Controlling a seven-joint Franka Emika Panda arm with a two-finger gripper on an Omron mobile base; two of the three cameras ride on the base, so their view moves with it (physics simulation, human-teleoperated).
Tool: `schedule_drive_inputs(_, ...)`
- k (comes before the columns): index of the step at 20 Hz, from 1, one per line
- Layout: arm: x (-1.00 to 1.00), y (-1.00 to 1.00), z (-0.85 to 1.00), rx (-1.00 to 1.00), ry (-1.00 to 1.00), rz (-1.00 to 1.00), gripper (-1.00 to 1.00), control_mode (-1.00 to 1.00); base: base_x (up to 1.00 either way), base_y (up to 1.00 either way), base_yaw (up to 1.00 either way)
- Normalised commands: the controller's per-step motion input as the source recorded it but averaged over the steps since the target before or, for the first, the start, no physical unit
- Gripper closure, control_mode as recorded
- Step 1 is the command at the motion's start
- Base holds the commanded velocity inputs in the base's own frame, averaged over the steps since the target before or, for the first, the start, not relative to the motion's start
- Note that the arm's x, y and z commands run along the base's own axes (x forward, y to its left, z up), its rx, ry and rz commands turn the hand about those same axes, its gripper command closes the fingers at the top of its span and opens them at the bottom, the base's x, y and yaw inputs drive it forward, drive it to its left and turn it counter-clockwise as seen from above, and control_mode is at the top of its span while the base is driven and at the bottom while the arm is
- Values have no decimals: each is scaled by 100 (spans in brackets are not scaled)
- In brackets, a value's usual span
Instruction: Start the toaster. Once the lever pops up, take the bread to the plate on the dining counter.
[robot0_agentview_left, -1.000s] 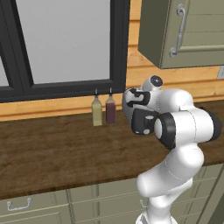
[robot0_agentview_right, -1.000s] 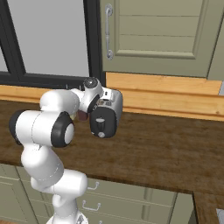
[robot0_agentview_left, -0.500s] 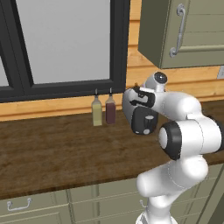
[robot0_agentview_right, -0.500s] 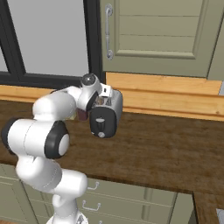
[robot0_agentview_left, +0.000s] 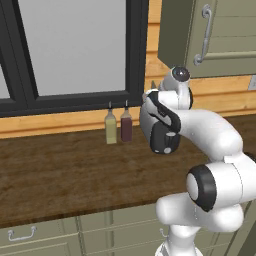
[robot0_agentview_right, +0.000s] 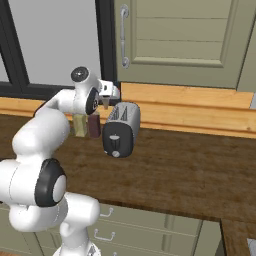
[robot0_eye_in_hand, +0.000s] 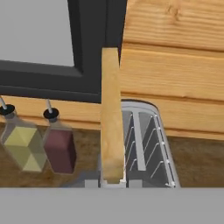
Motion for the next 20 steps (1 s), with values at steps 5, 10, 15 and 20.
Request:
schedule_drive_inputs(5,-66,20,78,-6,0,0,100,-100,0,0,0)
schedule_drive_inputs(10,-94,0,65,-1,0,0,100,-100,0,0,0)
schedule_drive_inputs(15,-100,-5,20,0,0,-3,100,-100,0,0,0)
schedule_drive_inputs(20,-100,0,0,0,0,-1,100,-100,0,0,0)
